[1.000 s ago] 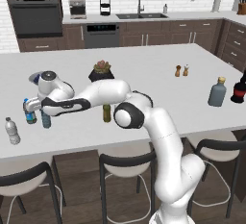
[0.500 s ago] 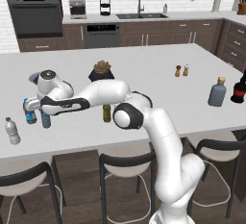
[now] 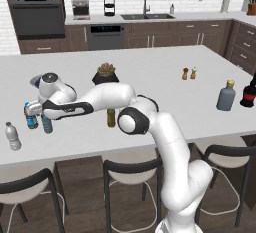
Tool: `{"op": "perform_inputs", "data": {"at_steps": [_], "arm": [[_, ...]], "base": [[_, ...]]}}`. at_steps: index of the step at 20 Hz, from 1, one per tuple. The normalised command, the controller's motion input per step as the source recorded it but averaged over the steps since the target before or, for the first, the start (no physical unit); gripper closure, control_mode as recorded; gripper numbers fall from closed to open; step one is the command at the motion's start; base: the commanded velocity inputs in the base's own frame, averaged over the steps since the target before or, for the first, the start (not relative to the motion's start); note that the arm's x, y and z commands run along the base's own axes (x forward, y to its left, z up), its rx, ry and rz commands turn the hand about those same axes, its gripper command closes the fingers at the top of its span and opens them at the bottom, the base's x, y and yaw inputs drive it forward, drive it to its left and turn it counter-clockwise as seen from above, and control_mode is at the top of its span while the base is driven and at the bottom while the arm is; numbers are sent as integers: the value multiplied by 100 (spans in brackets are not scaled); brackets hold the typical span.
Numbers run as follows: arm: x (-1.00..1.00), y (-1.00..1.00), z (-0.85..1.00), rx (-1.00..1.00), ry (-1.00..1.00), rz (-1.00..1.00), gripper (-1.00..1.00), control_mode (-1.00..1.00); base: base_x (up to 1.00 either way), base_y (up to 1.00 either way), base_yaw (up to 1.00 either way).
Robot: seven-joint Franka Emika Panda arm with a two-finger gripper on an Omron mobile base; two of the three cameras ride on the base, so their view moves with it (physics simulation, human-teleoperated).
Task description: Move the plastic bottles in the middle to the plastics group, and the glass bottles in the middle to the glass group.
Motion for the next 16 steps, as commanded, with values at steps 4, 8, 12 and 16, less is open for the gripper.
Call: {"op": "perform_inputs", "data": {"at_steps": [4,8,12,16], "arm": [[-29,-24,27,0,-4,0,-100,-100],[-91,-67,12,1,-4,-1,-100,-100],[-99,-79,0,2,-2,-2,-100,-100],[-76,-93,0,1,0,-2,-100,-100]], "base": [[0,0,0],[0,0,0],[0,0,0],[0,0,0]]}}
